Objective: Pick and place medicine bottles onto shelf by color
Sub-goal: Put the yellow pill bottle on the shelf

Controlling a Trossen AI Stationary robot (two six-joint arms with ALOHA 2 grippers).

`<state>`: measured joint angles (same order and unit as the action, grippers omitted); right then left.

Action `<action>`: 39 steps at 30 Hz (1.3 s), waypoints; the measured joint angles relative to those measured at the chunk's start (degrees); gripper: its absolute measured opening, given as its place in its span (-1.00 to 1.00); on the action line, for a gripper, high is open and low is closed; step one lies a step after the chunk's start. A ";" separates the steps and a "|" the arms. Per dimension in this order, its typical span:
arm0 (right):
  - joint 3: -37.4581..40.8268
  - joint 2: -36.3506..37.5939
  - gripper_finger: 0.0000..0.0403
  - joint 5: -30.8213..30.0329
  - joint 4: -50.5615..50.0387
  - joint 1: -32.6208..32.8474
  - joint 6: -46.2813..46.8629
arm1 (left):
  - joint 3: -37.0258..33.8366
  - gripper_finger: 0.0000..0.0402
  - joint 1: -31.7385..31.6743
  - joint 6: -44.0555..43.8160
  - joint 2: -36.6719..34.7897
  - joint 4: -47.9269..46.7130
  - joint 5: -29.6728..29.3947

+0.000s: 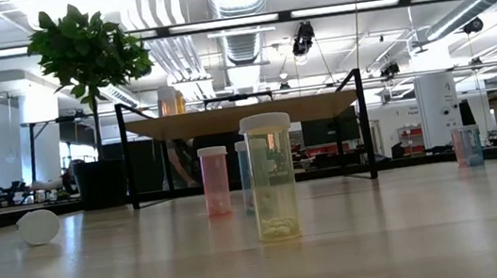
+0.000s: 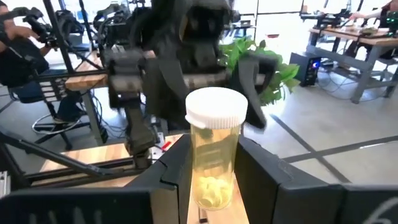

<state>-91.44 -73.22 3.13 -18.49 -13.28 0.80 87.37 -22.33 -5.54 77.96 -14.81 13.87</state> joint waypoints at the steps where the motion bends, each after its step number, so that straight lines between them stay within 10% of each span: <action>1: 0.00 0.24 -0.53 -0.10 -0.14 0.00 0.01 | -0.51 0.09 0.00 0.00 0.15 -0.25 -0.16; 17: 0.00 -0.61 -0.53 -0.25 -0.02 0.01 0.22 | -13.19 0.09 3.80 -4.61 2.87 33.76 4.05; 39: 0.04 -2.61 -0.53 -0.21 1.18 -0.13 0.47 | -12.50 -0.26 3.37 -4.63 6.05 33.19 6.60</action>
<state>-91.39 -75.83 2.92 -17.31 -13.41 1.27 74.87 -18.96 -10.17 84.01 18.38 20.47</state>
